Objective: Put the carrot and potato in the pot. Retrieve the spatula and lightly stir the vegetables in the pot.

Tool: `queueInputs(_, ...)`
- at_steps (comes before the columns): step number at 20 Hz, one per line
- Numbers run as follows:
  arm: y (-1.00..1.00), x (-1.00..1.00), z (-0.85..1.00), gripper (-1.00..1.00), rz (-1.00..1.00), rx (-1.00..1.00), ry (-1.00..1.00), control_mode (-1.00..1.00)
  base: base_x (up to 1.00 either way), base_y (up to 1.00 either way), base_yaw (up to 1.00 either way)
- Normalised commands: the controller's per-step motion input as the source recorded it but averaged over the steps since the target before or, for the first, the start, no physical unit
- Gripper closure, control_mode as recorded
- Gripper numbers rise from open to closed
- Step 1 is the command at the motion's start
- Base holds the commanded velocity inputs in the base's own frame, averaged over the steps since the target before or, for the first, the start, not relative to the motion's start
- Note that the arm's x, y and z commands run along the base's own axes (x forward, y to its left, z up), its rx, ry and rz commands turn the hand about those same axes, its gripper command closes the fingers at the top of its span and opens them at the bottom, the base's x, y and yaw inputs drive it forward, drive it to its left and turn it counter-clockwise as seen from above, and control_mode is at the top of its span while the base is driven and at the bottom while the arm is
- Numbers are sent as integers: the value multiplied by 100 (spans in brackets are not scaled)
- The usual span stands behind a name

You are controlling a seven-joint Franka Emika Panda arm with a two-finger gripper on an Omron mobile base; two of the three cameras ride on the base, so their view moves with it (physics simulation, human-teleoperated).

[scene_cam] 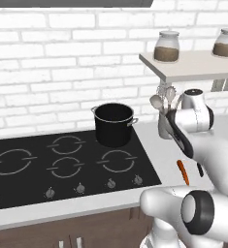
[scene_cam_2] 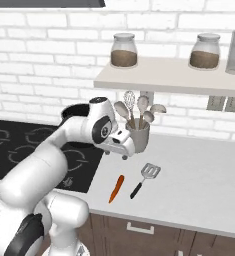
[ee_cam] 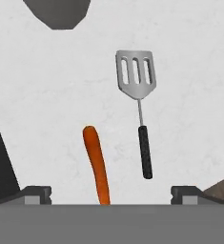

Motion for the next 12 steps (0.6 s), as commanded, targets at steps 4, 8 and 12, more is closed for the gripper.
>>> queueInputs(4,-41,0,-55,-100,0,0,14,-100,0,0,0)
queueInputs(8,-8,-4,-50,-100,2,5,11,-100,0,0,0)
queueInputs(12,5,0,-47,-100,4,9,11,-100,0,0,0)
